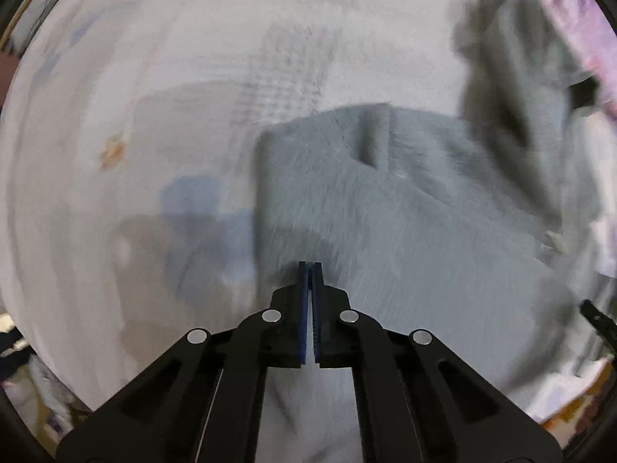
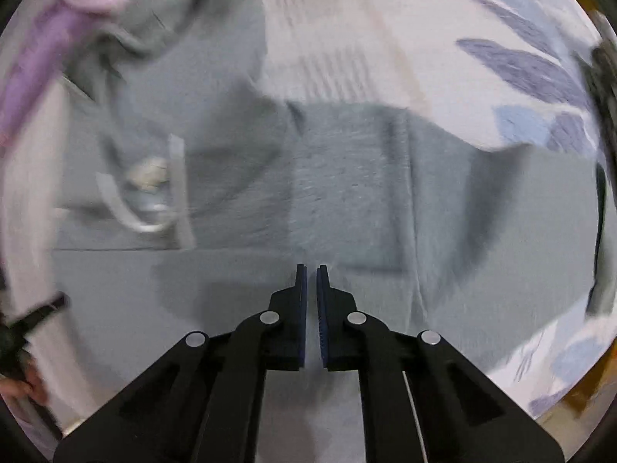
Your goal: Fold large clothes
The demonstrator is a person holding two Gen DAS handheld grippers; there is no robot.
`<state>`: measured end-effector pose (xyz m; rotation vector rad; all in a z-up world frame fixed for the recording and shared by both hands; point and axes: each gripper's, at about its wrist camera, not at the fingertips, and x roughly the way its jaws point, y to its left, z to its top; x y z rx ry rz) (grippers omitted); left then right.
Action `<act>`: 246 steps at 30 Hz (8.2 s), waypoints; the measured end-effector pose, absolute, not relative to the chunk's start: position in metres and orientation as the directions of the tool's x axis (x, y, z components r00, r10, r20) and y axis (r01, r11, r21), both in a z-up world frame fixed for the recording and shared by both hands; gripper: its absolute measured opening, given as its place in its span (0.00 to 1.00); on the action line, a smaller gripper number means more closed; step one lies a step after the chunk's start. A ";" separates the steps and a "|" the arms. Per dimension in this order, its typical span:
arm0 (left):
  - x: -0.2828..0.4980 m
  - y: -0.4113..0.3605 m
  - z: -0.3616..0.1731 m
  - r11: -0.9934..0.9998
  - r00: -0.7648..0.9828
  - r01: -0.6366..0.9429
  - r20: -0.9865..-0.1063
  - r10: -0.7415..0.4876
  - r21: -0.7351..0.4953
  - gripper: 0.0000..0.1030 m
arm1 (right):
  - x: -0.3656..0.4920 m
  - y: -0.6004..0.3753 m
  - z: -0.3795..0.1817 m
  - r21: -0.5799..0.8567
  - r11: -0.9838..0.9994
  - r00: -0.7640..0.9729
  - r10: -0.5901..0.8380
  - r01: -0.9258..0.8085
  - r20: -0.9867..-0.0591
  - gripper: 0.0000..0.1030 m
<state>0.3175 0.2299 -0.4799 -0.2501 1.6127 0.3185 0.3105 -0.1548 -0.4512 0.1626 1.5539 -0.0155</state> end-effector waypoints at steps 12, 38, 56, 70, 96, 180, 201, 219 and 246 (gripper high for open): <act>0.259 0.235 -0.481 0.936 -0.227 -0.328 -0.972 0.051 0.125 0.00 | 0.281 -0.152 -0.478 0.076 0.993 -0.140 0.088 0.089 -0.986 0.05; 0.167 0.174 -0.334 0.906 -0.120 -0.416 -0.993 0.021 0.069 0.55 | 0.253 -0.150 -0.343 0.181 0.978 -0.060 0.187 0.099 -0.980 0.86; 0.119 0.106 -0.247 0.943 0.074 -0.331 -0.997 0.037 0.010 0.87 | 0.159 -0.138 -0.265 0.249 0.968 0.080 0.246 0.029 -0.966 0.92; 0.105 0.062 -0.226 0.989 0.119 -0.137 -0.992 -0.031 -0.047 0.88 | 0.102 -0.181 -0.245 0.201 0.959 0.166 0.169 0.202 -0.972 0.92; 0.256 -0.190 -0.324 0.995 0.081 -0.098 -0.997 -0.011 -0.019 0.88 | 0.195 -0.462 -0.336 0.076 0.990 0.212 0.049 0.122 -0.976 0.92; 0.316 -0.230 -0.471 0.991 -0.013 -0.118 -0.998 -0.062 -0.060 0.19 | 0.299 -0.468 -0.200 0.831 0.556 0.351 0.774 0.021 -0.527 0.09; 0.182 0.130 -0.353 0.925 0.074 -0.374 -0.996 -0.046 -0.070 0.16 | 0.294 -0.061 -0.302 0.781 0.624 -0.054 0.779 -0.024 -0.624 0.09; 0.210 0.154 -0.433 0.893 -0.040 -0.450 -0.999 -0.012 0.007 0.22 | 0.289 -0.205 -0.391 0.286 0.958 -0.067 0.283 -0.027 -0.957 0.00; 0.237 0.125 -0.485 0.936 -0.205 -0.351 -0.978 -0.034 0.041 0.09 | 0.292 -0.268 -0.505 0.172 0.981 -0.292 0.192 0.093 -0.937 0.00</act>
